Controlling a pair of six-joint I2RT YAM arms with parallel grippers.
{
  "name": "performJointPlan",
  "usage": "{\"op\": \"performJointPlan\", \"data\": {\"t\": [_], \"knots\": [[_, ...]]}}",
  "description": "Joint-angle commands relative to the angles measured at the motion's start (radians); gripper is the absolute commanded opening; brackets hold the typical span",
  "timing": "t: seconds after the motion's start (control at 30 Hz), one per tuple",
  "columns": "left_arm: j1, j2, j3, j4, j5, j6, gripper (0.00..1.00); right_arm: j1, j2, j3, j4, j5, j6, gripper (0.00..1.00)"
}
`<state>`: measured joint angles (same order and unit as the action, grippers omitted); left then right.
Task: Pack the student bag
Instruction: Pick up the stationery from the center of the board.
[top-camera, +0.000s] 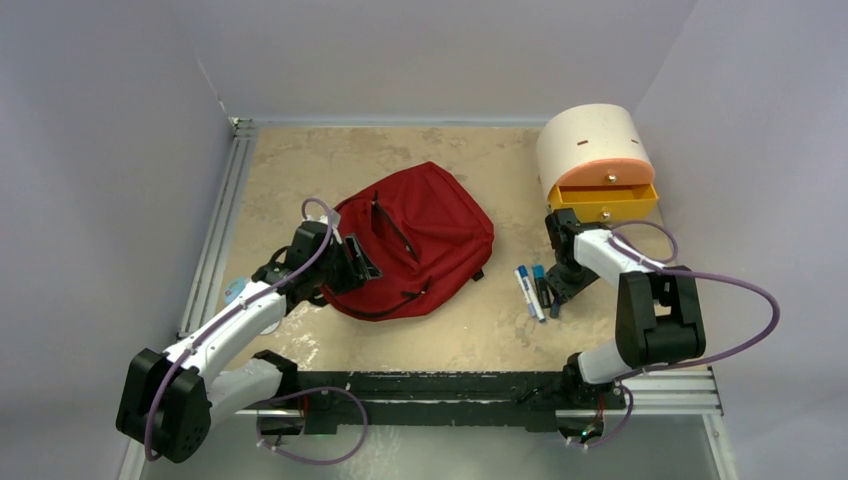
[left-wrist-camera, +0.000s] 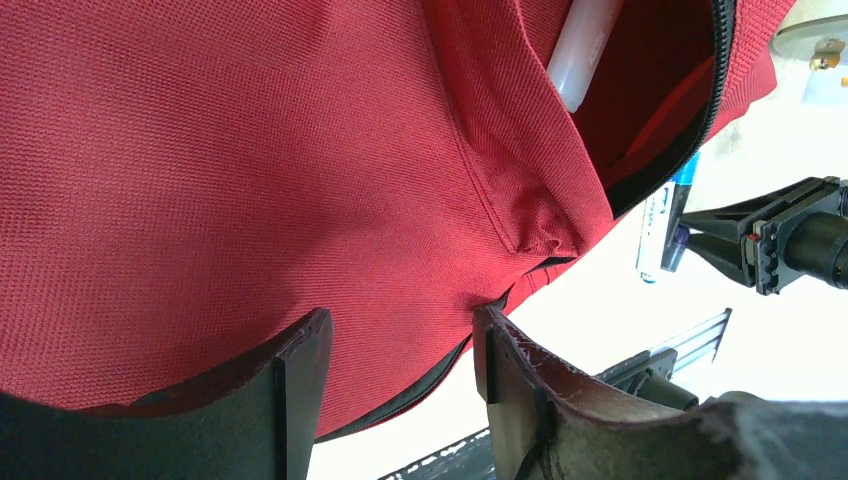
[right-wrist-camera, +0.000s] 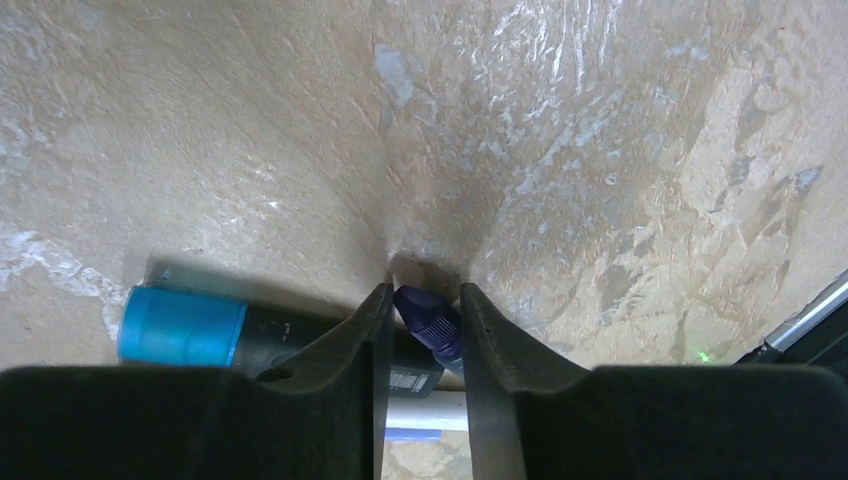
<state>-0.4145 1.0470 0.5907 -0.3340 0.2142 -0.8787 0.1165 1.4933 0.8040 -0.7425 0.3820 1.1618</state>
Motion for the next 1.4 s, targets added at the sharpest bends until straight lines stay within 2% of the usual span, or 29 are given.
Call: {"op": "performJointPlan", "data": {"t": [0.0, 0.17, 0.4, 0.63, 0.93, 1.1, 1.23, 1.37], "knots": [[0.0, -0.004, -0.003, 0.041, 0.008, 0.004, 0.53, -0.002, 0.018, 0.004, -0.011, 0.002, 0.006, 0.28], [-0.001, -0.001, -0.005, 0.044, 0.011, 0.001, 0.53, -0.002, 0.007, 0.013, -0.025, 0.004, 0.022, 0.21], [-0.001, 0.0, 0.001, 0.047, 0.011, 0.006, 0.53, -0.003, -0.022, 0.039, -0.056, 0.015, 0.034, 0.01], [-0.001, -0.012, 0.03, 0.058, 0.05, 0.049, 0.53, -0.003, -0.099, 0.042, -0.069, 0.023, 0.034, 0.0], [-0.002, 0.012, 0.101, 0.176, 0.263, 0.125, 0.53, -0.002, -0.207, 0.107, -0.119, -0.077, -0.005, 0.0], [-0.015, 0.088, 0.166, 0.277, 0.379, 0.131, 0.53, 0.024, -0.258, 0.103, -0.012, -0.198, 0.013, 0.0], [-0.054, 0.158, 0.227, 0.295, 0.38, 0.139, 0.53, 0.096, -0.315, 0.065, 0.175, -0.28, 0.097, 0.0], [-0.118, 0.225, 0.279, 0.318, 0.375, 0.13, 0.53, 0.211, -0.336, 0.051, 0.321, -0.29, 0.201, 0.0]]}}
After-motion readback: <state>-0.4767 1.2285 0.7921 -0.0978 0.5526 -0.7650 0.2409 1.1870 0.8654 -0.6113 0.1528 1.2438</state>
